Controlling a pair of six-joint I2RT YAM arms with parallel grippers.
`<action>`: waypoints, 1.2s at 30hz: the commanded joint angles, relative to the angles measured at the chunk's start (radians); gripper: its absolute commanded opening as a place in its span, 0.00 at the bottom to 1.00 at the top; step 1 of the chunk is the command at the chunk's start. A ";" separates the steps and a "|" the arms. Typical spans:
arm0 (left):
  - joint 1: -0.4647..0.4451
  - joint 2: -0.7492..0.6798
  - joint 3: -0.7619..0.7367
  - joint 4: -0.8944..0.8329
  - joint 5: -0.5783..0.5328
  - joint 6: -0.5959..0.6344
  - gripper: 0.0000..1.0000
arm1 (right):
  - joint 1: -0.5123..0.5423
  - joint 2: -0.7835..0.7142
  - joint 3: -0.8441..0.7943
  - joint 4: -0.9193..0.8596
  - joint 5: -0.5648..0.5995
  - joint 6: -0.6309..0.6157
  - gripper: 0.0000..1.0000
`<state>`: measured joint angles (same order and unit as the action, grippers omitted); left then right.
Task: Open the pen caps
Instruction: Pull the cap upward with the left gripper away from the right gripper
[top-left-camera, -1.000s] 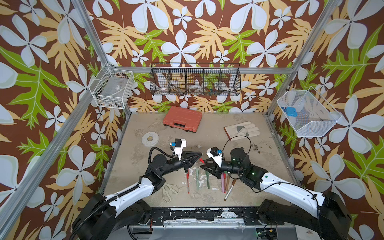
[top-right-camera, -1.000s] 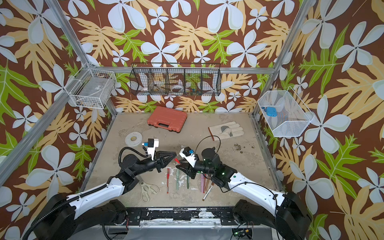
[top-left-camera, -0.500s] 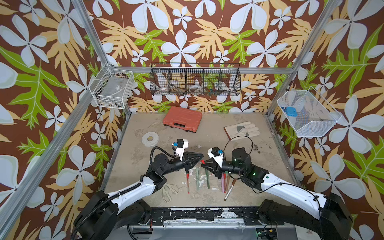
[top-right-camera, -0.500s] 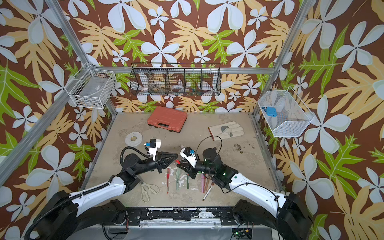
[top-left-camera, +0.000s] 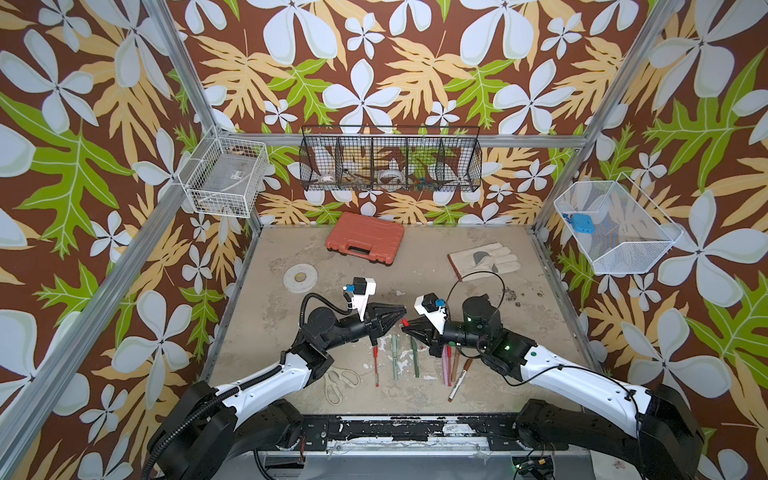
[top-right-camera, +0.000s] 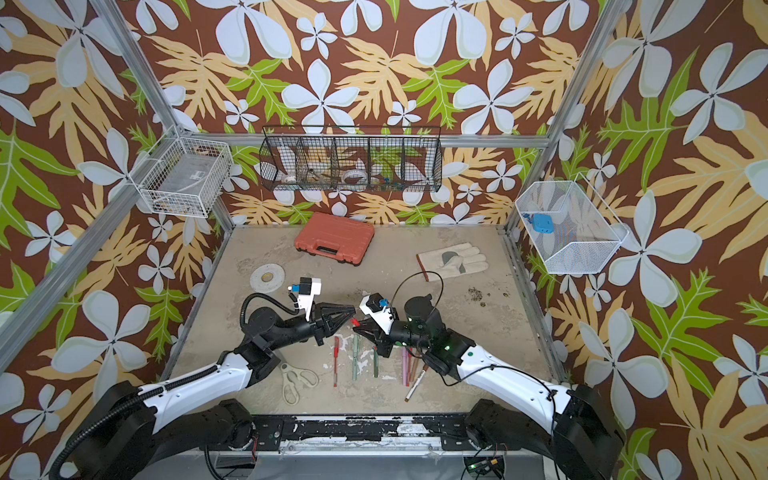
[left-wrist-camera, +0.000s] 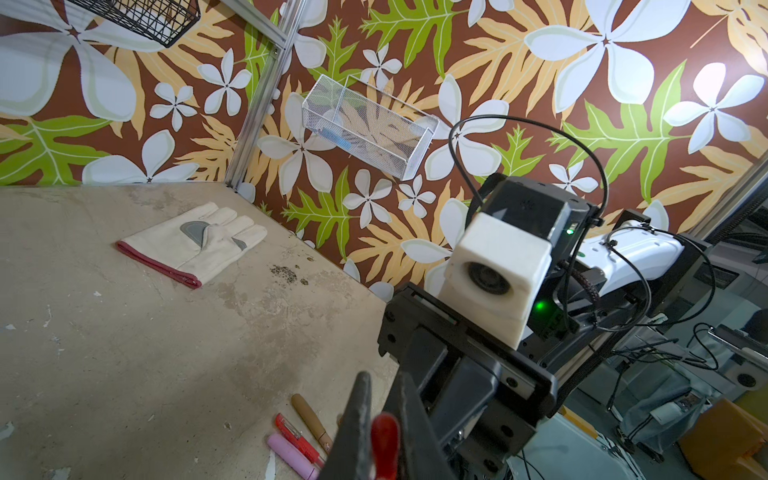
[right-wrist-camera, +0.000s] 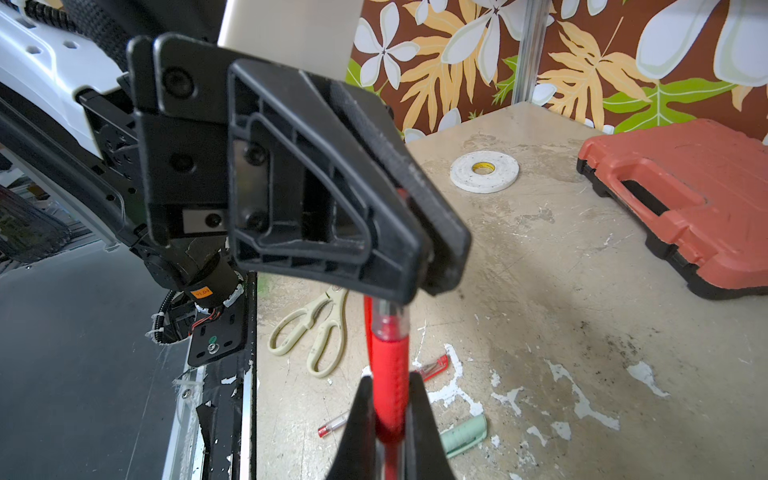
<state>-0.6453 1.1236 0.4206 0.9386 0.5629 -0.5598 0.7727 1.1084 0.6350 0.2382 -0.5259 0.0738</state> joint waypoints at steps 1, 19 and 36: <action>-0.001 -0.005 0.000 0.040 -0.008 -0.019 0.00 | 0.002 0.013 0.010 0.006 -0.008 0.004 0.00; -0.001 -0.094 -0.028 -0.050 -0.225 -0.037 0.00 | 0.029 0.079 0.034 0.000 0.052 0.009 0.00; 0.024 -0.171 -0.060 -0.097 -0.346 -0.057 0.00 | 0.210 0.087 0.068 -0.066 0.559 -0.063 0.00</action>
<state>-0.6334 0.9592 0.3607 0.7929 0.3260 -0.6178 0.9718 1.1934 0.6983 0.2543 -0.0879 0.0261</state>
